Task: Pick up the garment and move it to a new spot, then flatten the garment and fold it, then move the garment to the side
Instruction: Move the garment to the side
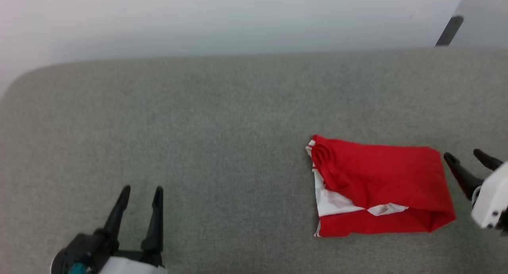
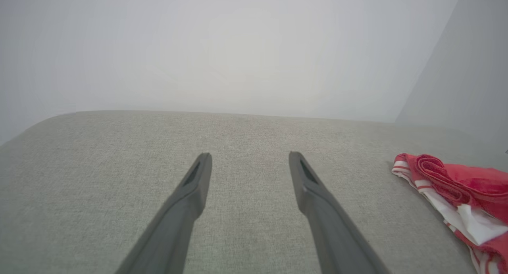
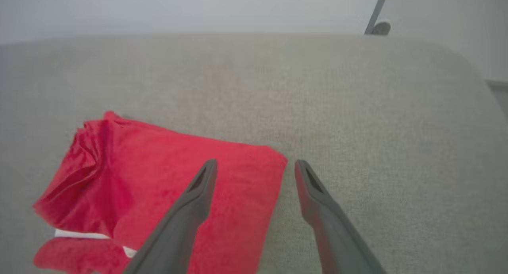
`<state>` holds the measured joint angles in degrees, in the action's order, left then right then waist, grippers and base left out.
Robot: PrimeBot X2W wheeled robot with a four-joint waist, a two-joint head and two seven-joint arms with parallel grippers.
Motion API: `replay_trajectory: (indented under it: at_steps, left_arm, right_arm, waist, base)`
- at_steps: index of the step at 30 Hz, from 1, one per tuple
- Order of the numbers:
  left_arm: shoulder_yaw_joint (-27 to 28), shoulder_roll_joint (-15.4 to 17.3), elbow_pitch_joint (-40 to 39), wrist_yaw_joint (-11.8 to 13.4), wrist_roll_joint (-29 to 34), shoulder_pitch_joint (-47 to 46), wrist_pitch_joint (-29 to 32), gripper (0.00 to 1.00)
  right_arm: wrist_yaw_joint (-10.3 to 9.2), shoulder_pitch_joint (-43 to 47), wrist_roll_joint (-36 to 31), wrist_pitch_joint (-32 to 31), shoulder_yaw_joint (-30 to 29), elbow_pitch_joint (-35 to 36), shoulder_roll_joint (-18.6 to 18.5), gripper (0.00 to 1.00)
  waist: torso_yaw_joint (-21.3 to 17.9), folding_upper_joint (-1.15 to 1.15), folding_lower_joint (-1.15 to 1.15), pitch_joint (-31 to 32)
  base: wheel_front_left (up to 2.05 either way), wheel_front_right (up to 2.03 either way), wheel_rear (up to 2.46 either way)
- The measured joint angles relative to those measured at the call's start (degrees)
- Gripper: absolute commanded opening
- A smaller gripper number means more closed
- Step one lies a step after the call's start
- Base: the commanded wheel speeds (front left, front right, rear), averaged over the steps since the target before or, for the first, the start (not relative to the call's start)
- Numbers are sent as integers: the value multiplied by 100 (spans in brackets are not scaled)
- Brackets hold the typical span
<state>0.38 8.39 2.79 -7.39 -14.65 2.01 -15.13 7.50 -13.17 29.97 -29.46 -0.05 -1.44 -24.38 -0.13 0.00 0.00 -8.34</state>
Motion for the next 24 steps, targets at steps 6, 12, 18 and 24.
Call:
replay_trajectory:
  at_steps: [6,12,18,24]
  left_arm:
    - [-179,31,130,0,-125,-406,0,100]
    - [-381,78,281,0,-180,-796,0,100]
    - [-687,232,502,0,-258,-1203,0,100]
    - [-773,423,449,0,-456,-1440,0,100]
  right_arm:
    - [0,-489,363,-2216,29,-567,-248,100]
    - [0,-732,444,-2732,-7,-740,-70,100]
    - [0,-895,365,-2693,86,-891,103,76]
    - [2,-966,530,-2025,166,-882,210,0]
  waist:
    - [55,0,0,-443]
    - [137,0,0,-788]
    - [164,0,0,-1058]
    - [40,0,0,-1159]
  base:
    - [0,0,0]
    - [0,0,0]
    - [0,0,0]
    - [0,0,0]
